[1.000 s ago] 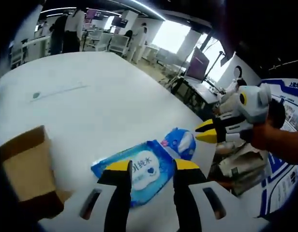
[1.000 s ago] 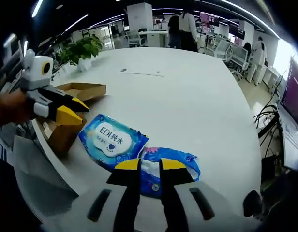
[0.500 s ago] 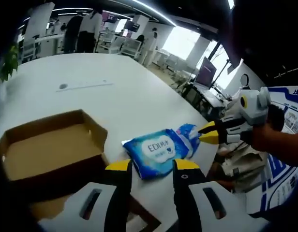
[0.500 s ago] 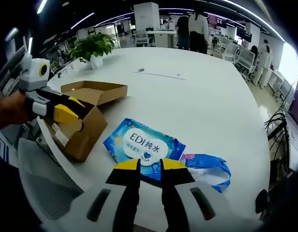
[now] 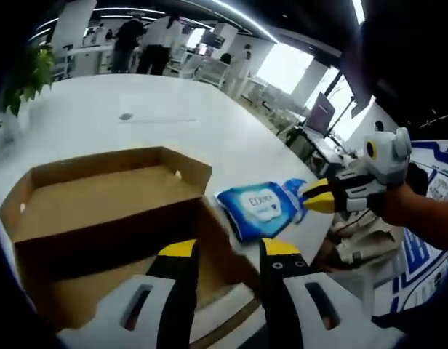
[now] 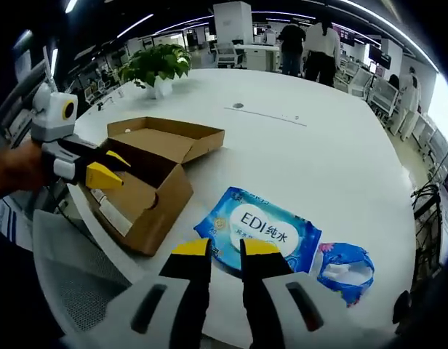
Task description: Operate the shoe box by opening the lid, removing the specified soft item, and placing it in the target area until the item is outside and the box remains undamaged.
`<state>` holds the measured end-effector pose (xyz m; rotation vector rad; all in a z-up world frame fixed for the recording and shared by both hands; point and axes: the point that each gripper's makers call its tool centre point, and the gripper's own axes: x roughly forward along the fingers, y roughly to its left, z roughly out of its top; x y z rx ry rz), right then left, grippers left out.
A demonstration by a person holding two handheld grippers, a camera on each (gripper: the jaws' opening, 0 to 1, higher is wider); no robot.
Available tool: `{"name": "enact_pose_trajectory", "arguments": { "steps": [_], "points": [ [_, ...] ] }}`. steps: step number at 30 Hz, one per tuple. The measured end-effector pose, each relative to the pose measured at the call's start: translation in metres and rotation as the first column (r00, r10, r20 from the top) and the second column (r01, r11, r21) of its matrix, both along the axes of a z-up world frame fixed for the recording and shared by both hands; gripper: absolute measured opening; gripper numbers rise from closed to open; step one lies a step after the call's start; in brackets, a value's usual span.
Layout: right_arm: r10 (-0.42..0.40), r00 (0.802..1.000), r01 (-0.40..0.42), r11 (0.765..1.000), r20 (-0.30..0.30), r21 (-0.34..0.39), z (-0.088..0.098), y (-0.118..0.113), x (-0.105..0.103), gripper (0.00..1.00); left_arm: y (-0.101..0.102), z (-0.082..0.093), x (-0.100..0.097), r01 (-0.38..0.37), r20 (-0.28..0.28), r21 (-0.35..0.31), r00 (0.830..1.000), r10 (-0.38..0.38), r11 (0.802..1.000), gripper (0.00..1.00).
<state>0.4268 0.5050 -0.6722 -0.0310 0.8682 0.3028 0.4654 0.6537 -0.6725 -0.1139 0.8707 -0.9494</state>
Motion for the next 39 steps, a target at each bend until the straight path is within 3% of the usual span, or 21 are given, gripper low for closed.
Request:
{"name": "enact_pose_trajectory", "arguments": {
  "steps": [13,21,30,35,39],
  "points": [
    [0.086,0.996,-0.086,0.996,-0.012,0.001,-0.002,0.053,0.012,0.14,0.033,-0.011,-0.005,0.0,-0.02,0.034,1.0,0.001,0.999,0.32],
    [0.126,0.992,-0.126,0.992,-0.023,0.007,-0.006,0.075,0.016,0.14,0.055,-0.031,-0.015,0.035,-0.078,0.104,0.997,-0.027,0.994,0.33],
    [0.146,0.989,-0.145,0.989,-0.038,0.013,-0.01,0.083,0.015,0.14,0.062,-0.048,-0.024,0.088,-0.133,0.181,0.989,-0.064,0.98,0.33],
    [0.153,0.987,-0.153,0.988,-0.042,0.017,-0.011,0.085,0.016,0.15,0.066,-0.063,-0.034,0.15,-0.192,0.238,0.976,-0.105,0.96,0.33],
    [0.159,0.986,-0.158,0.987,-0.046,0.019,-0.012,0.087,0.016,0.14,0.065,-0.068,-0.036,0.173,-0.207,0.259,0.971,-0.121,0.95,0.32]
  ]
}}
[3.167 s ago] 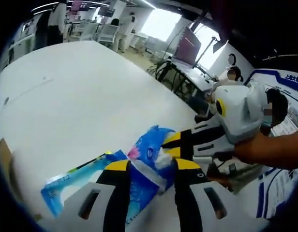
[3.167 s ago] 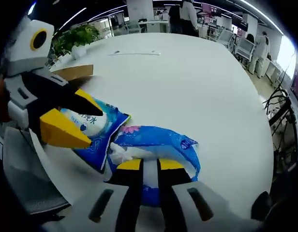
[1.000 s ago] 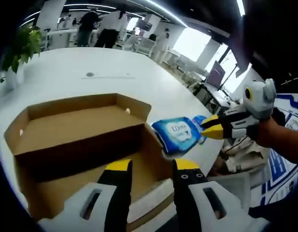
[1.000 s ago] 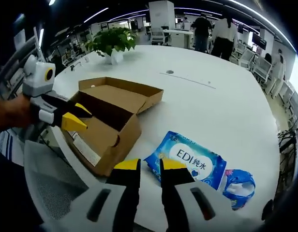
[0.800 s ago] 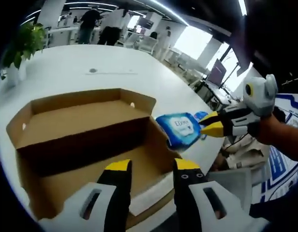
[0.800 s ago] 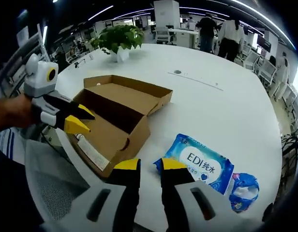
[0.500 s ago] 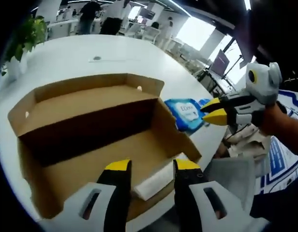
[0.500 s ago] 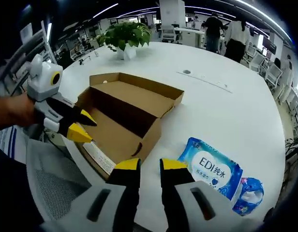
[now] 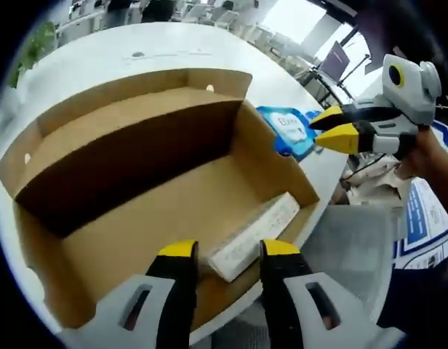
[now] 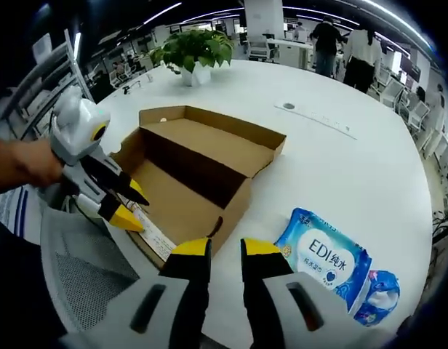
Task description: Operate the shoe box by opening the lid, removing the specified soft item, and placing it in the target area until the item is outside and the box remains undamaged.
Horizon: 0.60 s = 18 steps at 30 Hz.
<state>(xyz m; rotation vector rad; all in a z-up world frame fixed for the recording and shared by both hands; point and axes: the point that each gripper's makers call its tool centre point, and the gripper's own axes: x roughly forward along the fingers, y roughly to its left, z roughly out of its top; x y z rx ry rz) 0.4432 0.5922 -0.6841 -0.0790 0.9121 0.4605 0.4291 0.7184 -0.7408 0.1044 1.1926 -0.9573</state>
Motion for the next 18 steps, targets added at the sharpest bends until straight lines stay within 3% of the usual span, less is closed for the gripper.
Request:
{"name": "enact_pose_trajectory", "arguments": {
  "steps": [5,18],
  "points": [
    [-0.008,1.0,0.008,1.0,-0.002,0.004,-0.002,-0.002,0.002,0.14,0.0,-0.004,0.004,0.019,0.008,0.027,1.0,-0.019,0.999,0.31],
    [0.021,1.0,-0.021,0.999,0.009,0.043,0.002,0.007,0.009,0.15,-0.004,-0.004,0.019,-0.032,0.008,-0.001,0.999,0.032,0.999,0.3]
  ]
}}
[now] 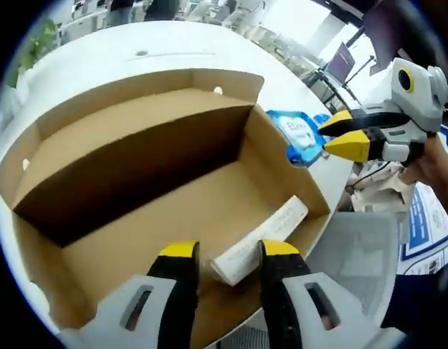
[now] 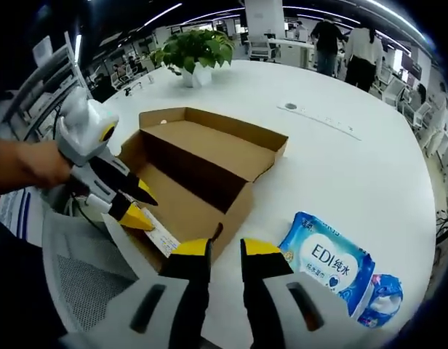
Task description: Operate the shoe box by opening the lid, removing the specified soft item, and placing it in the target area until the item is outside and the box remains undamaged.
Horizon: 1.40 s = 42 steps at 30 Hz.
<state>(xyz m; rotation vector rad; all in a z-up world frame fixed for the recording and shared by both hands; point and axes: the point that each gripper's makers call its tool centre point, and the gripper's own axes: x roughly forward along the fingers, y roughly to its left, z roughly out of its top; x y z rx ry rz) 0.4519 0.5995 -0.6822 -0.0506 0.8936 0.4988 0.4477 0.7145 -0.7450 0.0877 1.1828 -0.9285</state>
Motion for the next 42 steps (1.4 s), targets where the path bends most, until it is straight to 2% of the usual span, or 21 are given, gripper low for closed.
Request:
{"name": "enact_pose_trajectory", "arguments": {
  "steps": [3,7,8,9,11,14,15,17,20,23,26,27,28,31,33,36,39,41,42],
  "points": [
    [0.075,0.997,-0.076,0.996,0.02,0.052,0.006,0.019,0.0,0.16,-0.001,0.0,0.003,-0.007,0.004,-0.003,1.0,0.007,1.0,0.3],
    [0.161,0.987,-0.16,0.985,-0.022,0.064,-0.001,0.038,-0.006,0.16,-0.001,0.0,0.007,-0.021,0.004,-0.011,1.0,0.021,1.0,0.3],
    [0.181,0.983,-0.176,0.978,-0.039,0.107,-0.002,0.047,-0.009,0.17,-0.002,-0.001,0.007,-0.021,0.002,-0.014,1.0,0.021,1.0,0.3],
    [0.197,0.98,-0.191,0.974,-0.04,0.121,-0.002,0.053,-0.009,0.17,-0.002,-0.001,0.008,-0.022,0.001,-0.017,1.0,0.022,1.0,0.3],
    [0.279,0.959,-0.272,0.956,-0.051,0.112,-0.008,0.065,-0.014,0.17,-0.002,0.0,0.008,-0.027,0.002,-0.022,1.0,0.027,0.999,0.3],
    [0.4,0.911,-0.399,0.917,-0.104,0.026,-0.026,0.072,-0.022,0.17,-0.004,0.0,0.008,-0.035,-0.002,-0.032,0.999,0.035,0.999,0.28],
    [0.405,0.907,-0.407,0.913,-0.119,0.008,-0.031,0.071,-0.022,0.17,-0.004,0.0,0.008,-0.035,-0.003,-0.034,0.999,0.035,0.999,0.28],
    [0.394,0.908,-0.395,0.918,-0.14,0.025,-0.037,0.074,-0.021,0.19,-0.004,0.0,0.008,-0.033,-0.002,-0.032,0.999,0.033,0.999,0.28],
    [0.426,0.893,-0.431,0.902,-0.142,-0.004,-0.041,0.074,-0.018,0.2,-0.005,0.001,0.009,-0.024,0.0,-0.03,1.0,0.024,0.999,0.27],
    [0.5,0.848,-0.516,0.854,-0.174,-0.06,-0.052,0.072,-0.018,0.22,-0.006,0.001,0.008,-0.026,-0.004,-0.034,1.0,0.025,0.999,0.27],
    [0.548,0.809,-0.567,0.823,-0.215,-0.035,-0.057,0.077,-0.023,0.22,-0.006,0.001,0.008,-0.024,0.0,-0.034,1.0,0.024,0.999,0.28],
    [0.574,0.784,-0.594,0.804,-0.238,-0.018,-0.059,0.08,-0.026,0.2,-0.005,0.0,0.009,-0.023,0.003,-0.035,1.0,0.023,0.999,0.28],
    [0.588,0.768,-0.611,0.792,-0.255,-0.013,-0.061,0.081,-0.029,0.2,-0.005,0.0,0.009,-0.025,0.003,-0.037,1.0,0.025,0.999,0.29],
    [0.63,0.729,-0.662,0.748,-0.269,-0.045,-0.066,0.082,-0.026,0.19,-0.004,-0.001,0.009,-0.035,-0.004,-0.047,0.999,0.035,0.998,0.3],
    [0.636,0.716,-0.671,0.741,-0.289,-0.032,-0.07,0.085,-0.026,0.2,-0.004,-0.001,0.009,-0.043,-0.006,-0.053,0.999,0.043,0.998,0.3],
    [0.661,0.681,-0.706,0.708,-0.316,-0.04,-0.078,0.087,-0.029,0.21,-0.004,-0.001,0.009,-0.047,-0.013,-0.061,0.999,0.047,0.997,0.3],
    [0.671,0.665,-0.72,0.693,-0.328,-0.042,-0.084,0.089,-0.032,0.21,-0.004,-0.001,0.007,-0.049,-0.02,-0.068,0.999,0.048,0.997,0.31],
    [0.693,0.641,-0.744,0.667,-0.33,-0.046,-0.085,0.089,-0.033,0.2,-0.004,-0.001,0.007,-0.047,-0.021,-0.076,0.999,0.046,0.996,0.3],
    [0.692,0.64,-0.744,0.667,-0.334,-0.043,-0.085,0.089,-0.033,0.2,-0.005,0.0,0.006,-0.043,-0.019,-0.086,0.999,0.041,0.995,0.29]
  ]
}}
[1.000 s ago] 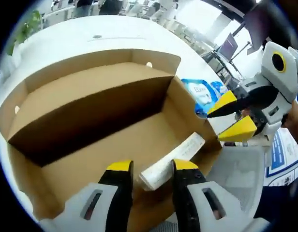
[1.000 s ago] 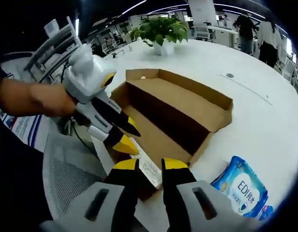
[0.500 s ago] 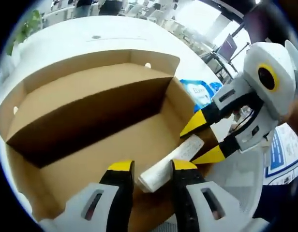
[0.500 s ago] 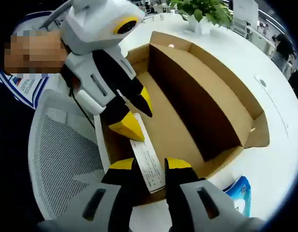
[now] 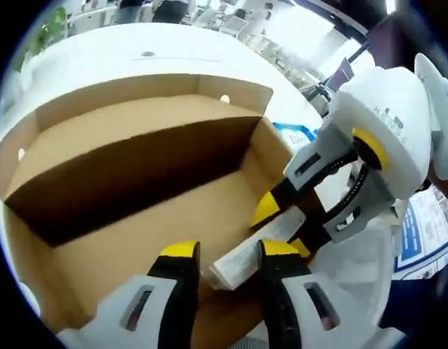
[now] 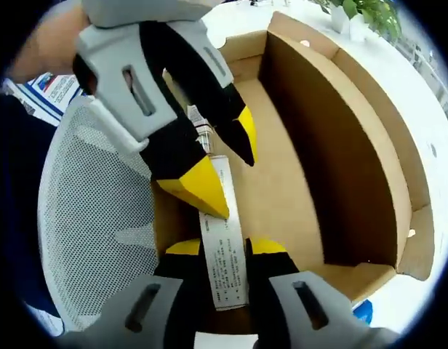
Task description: Operate the shoe box by opening the lid, removing the specified soft item, and placing it in the target area until the item is outside and the box remains undamaged.
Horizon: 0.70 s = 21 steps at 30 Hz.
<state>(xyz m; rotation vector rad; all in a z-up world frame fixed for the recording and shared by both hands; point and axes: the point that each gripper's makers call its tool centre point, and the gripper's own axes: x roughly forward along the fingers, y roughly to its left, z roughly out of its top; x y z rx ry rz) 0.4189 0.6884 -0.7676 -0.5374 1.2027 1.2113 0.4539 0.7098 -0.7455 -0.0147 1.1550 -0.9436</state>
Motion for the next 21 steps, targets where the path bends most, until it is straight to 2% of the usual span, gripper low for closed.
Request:
{"name": "enact_pose_trajectory", "arguments": {
  "steps": [4,6,8,12,16,21],
  "points": [
    [0.04,0.999,-0.041,0.999,0.016,0.017,0.002,0.002,-0.001,0.18,0.005,0.004,-0.001,-0.003,0.007,-0.021,1.0,0.004,1.0,0.28],
    [0.02,1.0,-0.02,1.0,-0.015,0.022,0.002,0.002,-0.003,0.18,0.009,0.01,0.001,-0.026,0.014,-0.047,1.0,0.027,0.999,0.28],
    [0.022,1.0,-0.022,0.999,-0.006,0.028,0.004,0.003,-0.002,0.17,0.015,0.019,0.0,-0.034,0.034,-0.06,0.999,0.036,0.998,0.27],
    [0.023,1.0,-0.023,0.999,-0.001,0.043,0.01,0.006,-0.001,0.17,0.027,0.028,-0.014,-0.034,0.052,-0.092,0.998,0.039,0.995,0.27],
    [0.012,1.0,-0.013,0.999,0.012,0.041,0.015,0.006,0.004,0.17,0.029,0.026,-0.025,-0.02,0.07,-0.092,0.997,0.026,0.996,0.28],
    [0.006,1.0,-0.007,0.999,0.027,0.039,0.026,0.005,0.008,0.17,0.03,0.021,-0.028,-0.022,0.068,-0.091,0.997,0.028,0.996,0.28]
  ]
}}
